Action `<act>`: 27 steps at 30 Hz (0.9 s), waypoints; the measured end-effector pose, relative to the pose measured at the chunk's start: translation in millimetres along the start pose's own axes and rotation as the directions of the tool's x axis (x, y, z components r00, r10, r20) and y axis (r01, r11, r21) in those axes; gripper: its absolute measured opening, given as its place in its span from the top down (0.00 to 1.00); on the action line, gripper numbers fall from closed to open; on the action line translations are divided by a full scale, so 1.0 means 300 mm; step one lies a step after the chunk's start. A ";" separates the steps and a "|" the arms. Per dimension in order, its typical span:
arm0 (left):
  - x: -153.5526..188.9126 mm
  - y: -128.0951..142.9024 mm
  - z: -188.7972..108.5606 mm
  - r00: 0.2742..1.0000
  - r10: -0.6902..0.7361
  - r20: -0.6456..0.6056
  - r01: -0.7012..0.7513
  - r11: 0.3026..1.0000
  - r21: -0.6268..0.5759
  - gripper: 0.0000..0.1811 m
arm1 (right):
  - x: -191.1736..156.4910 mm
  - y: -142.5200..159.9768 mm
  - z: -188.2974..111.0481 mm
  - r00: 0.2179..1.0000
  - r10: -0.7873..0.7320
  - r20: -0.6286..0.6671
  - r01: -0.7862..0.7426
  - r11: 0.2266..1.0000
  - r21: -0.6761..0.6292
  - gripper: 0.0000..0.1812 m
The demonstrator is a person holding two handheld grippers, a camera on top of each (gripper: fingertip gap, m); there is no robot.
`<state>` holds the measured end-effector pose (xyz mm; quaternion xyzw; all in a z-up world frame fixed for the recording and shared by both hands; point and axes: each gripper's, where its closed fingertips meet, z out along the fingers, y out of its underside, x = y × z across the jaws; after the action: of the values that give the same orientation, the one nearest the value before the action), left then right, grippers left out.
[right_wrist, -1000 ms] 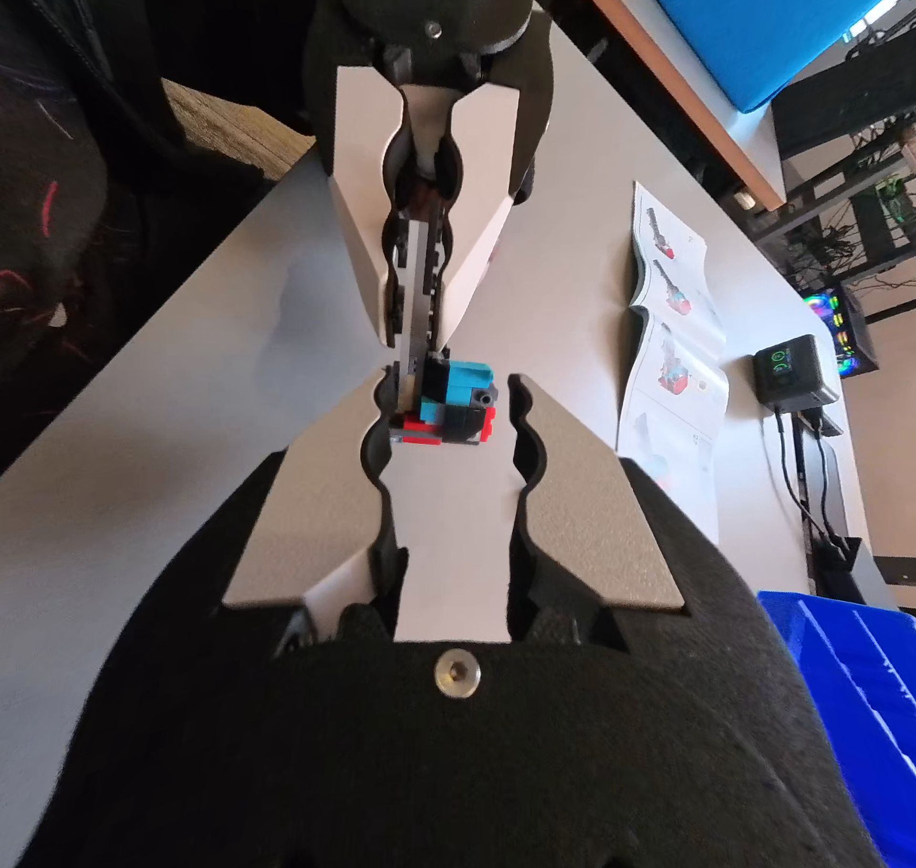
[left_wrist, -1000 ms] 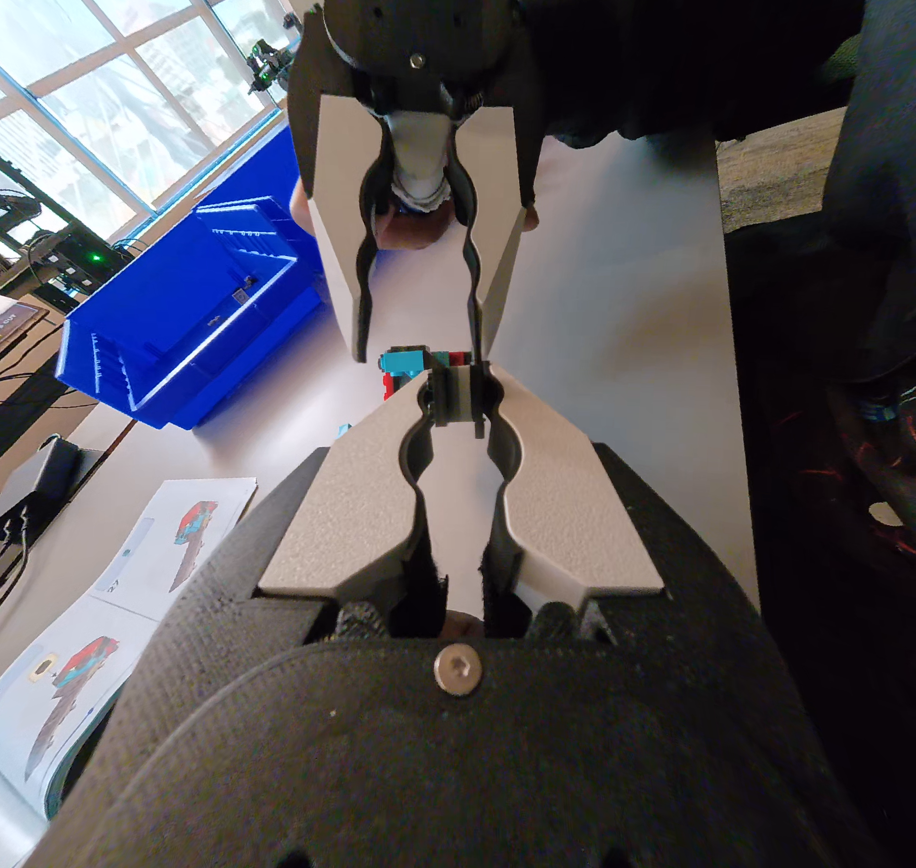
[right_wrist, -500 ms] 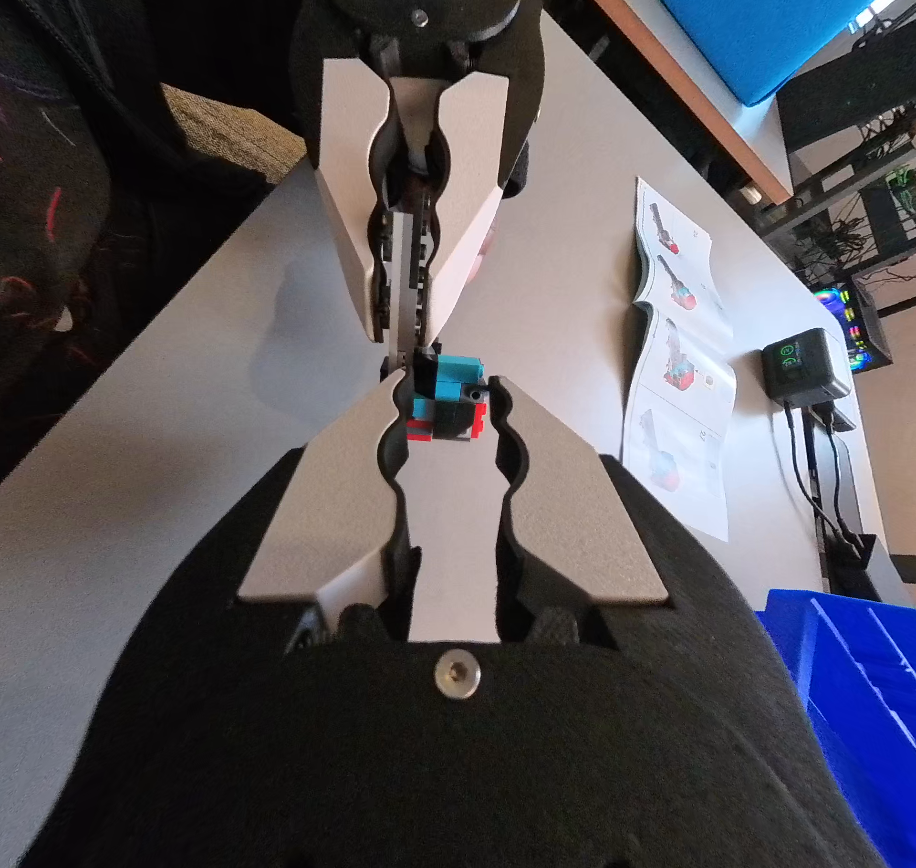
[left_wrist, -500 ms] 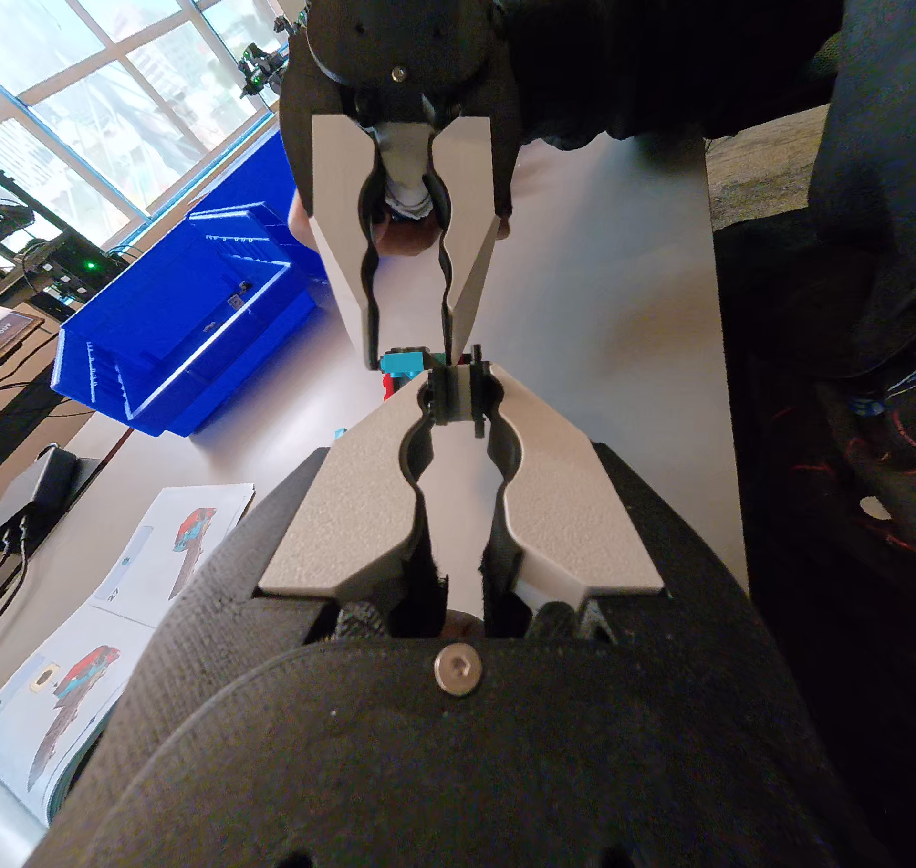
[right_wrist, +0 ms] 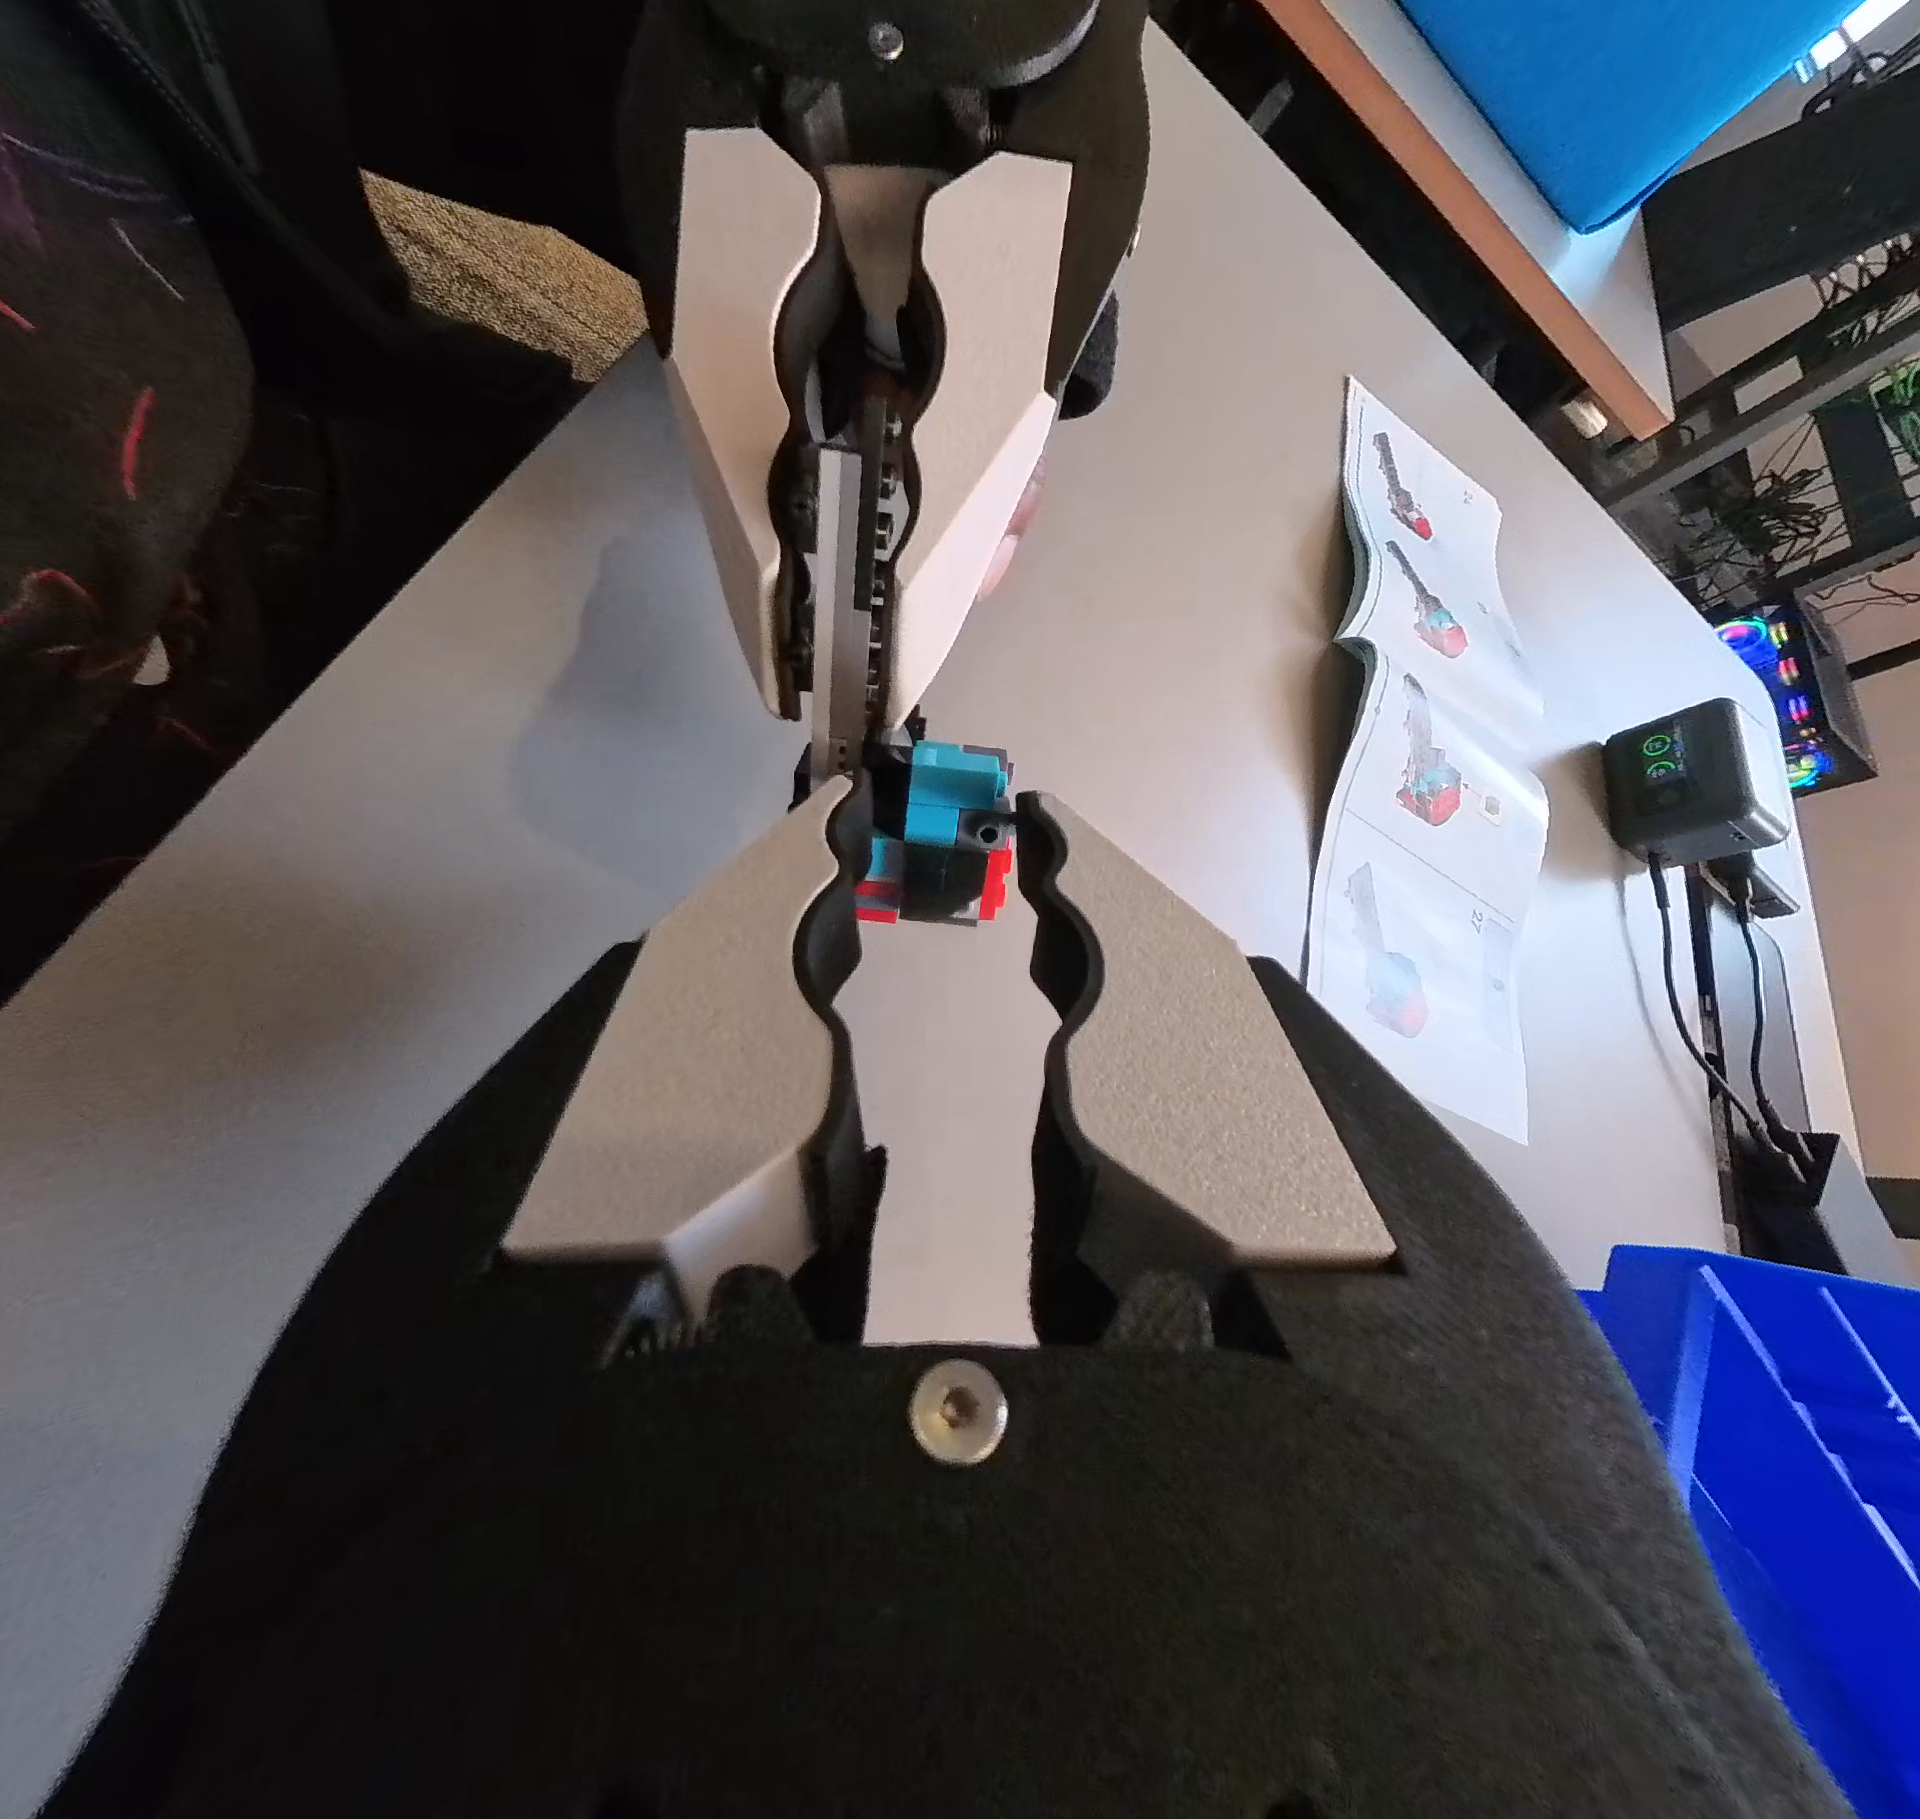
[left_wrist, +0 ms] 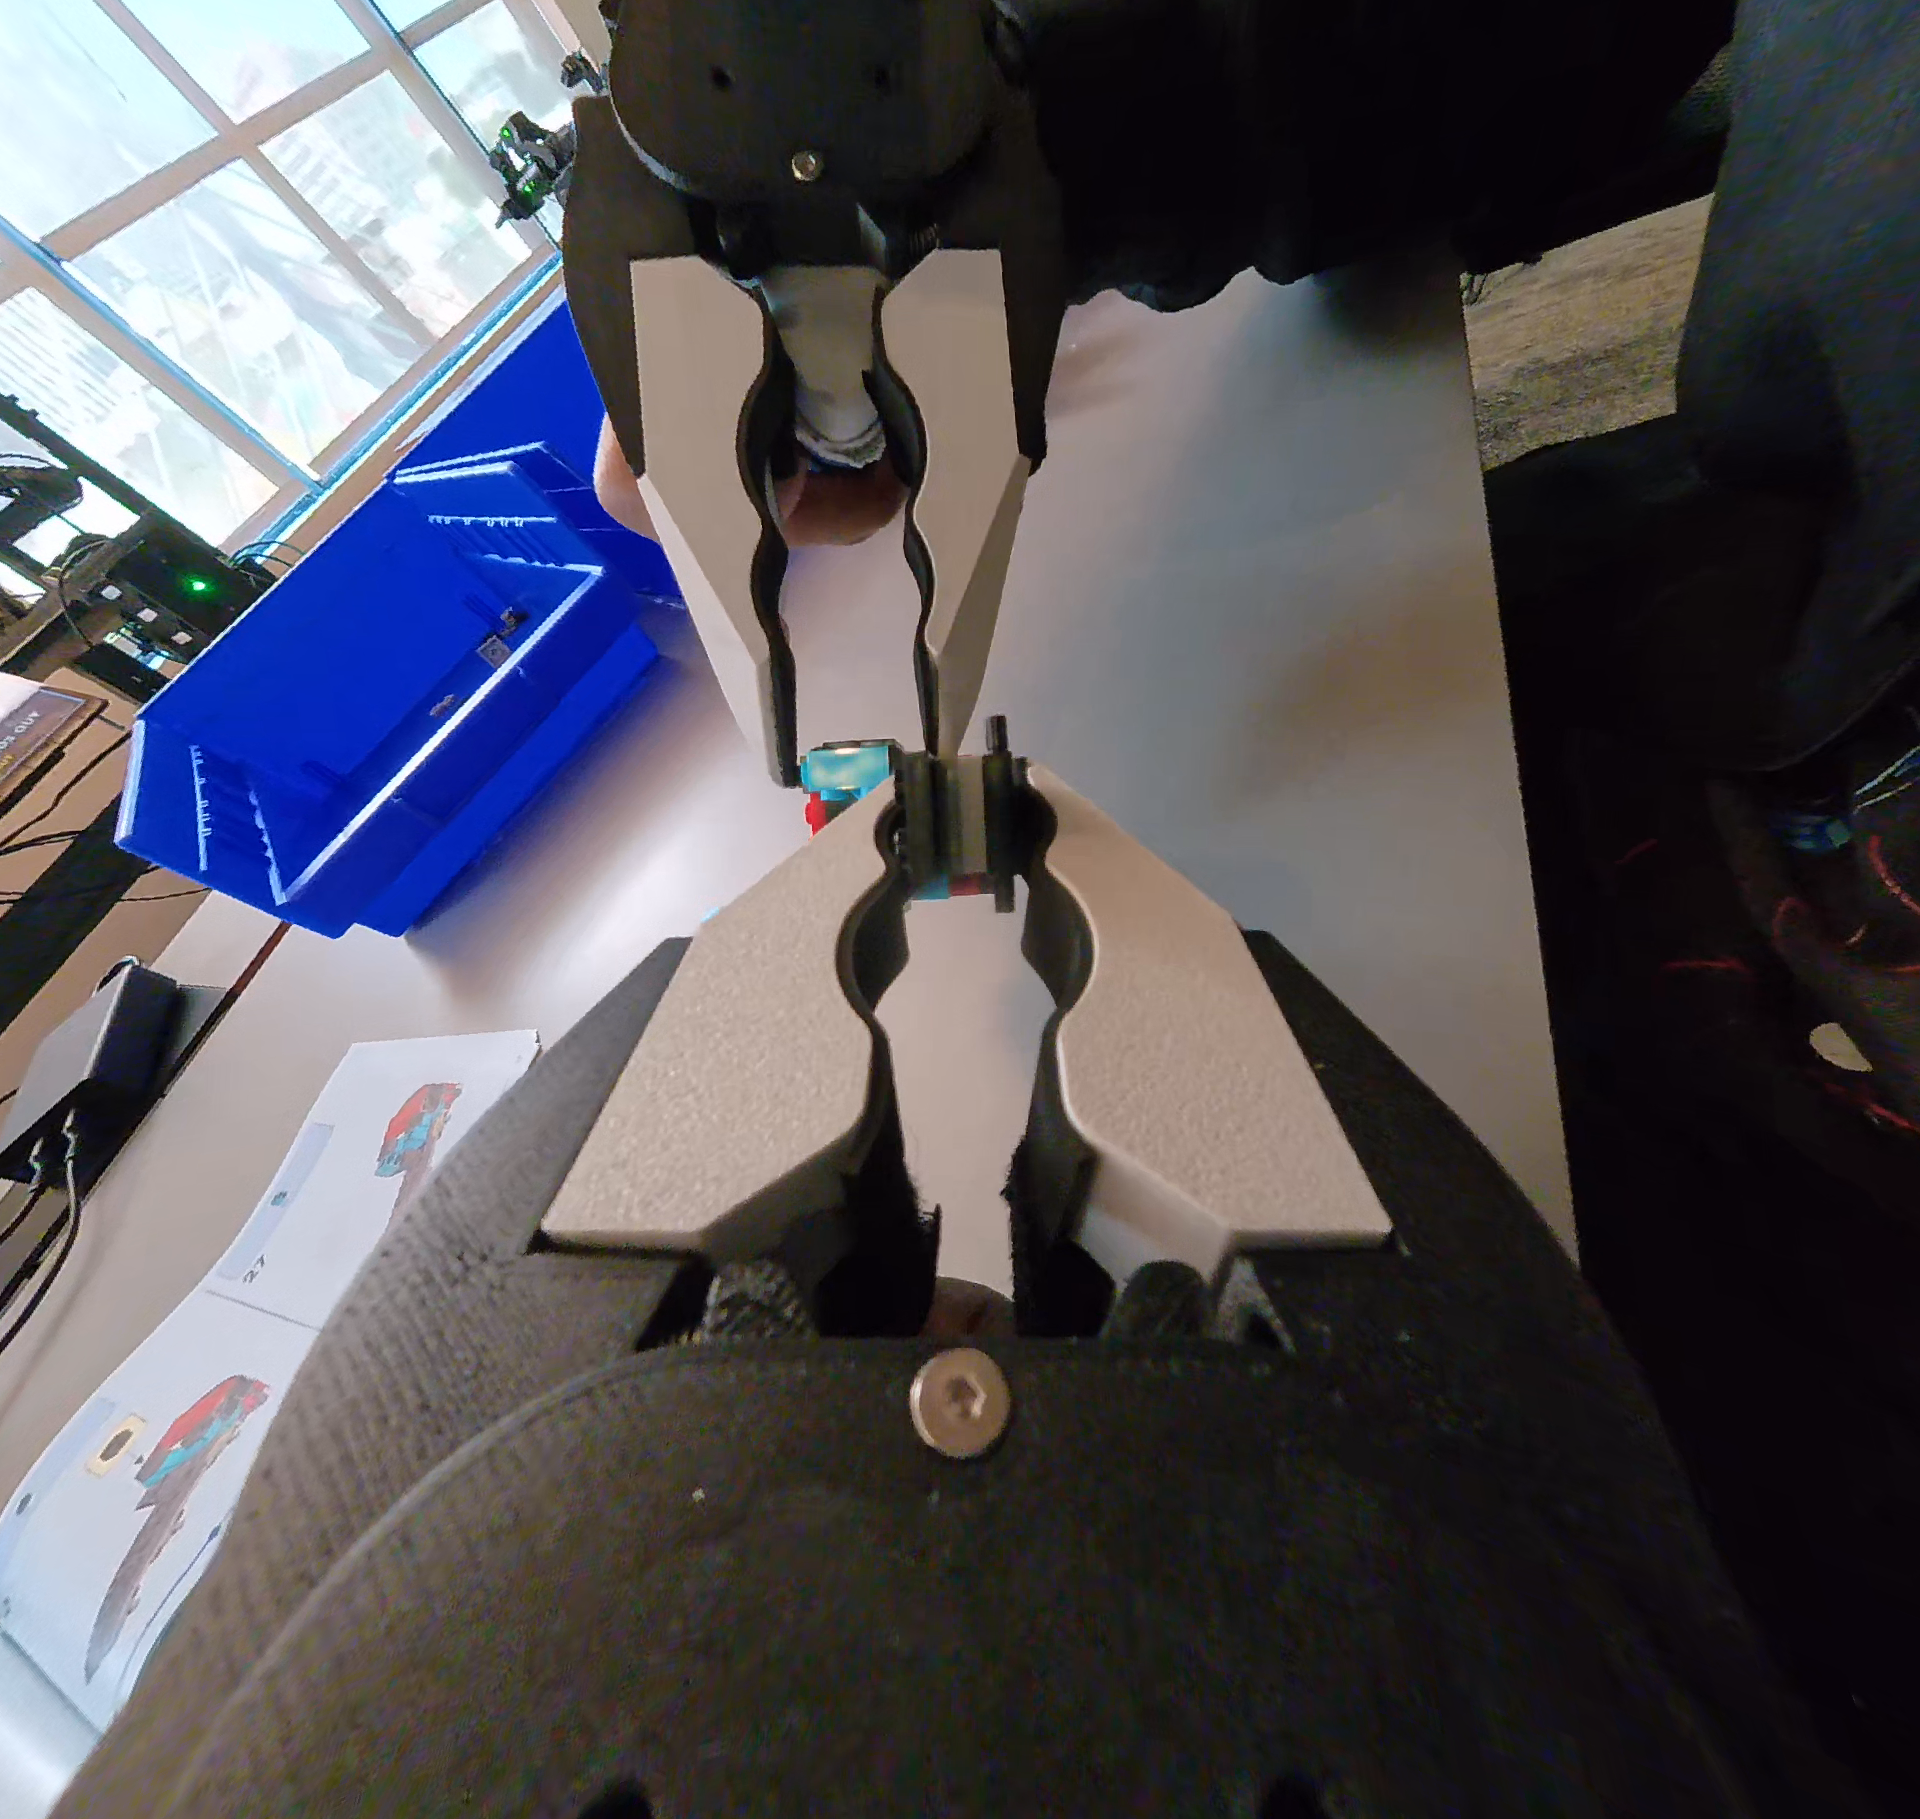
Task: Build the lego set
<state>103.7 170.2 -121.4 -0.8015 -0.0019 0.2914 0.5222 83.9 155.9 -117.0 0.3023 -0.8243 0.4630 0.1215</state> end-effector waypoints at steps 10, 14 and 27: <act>0.004 -0.007 0.000 1.000 0.008 -0.004 -0.008 1.000 0.010 0.91 | -0.004 -0.005 -0.004 1.000 -0.018 0.004 0.018 1.000 0.000 0.86; 0.005 -0.008 0.001 1.000 0.008 -0.006 -0.008 1.000 0.012 0.91 | -0.004 -0.005 -0.004 1.000 -0.020 0.003 0.020 1.000 0.000 0.86; -0.003 -0.011 0.000 1.000 0.016 0.012 -0.017 1.000 0.015 0.91 | 0.008 -0.006 -0.004 1.000 -0.001 -0.009 0.001 1.000 0.013 0.86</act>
<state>103.9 171.3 -118.1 -0.7958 0.0036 0.3006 0.5257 82.8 155.2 -113.9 0.3014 -0.8206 0.4696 0.1233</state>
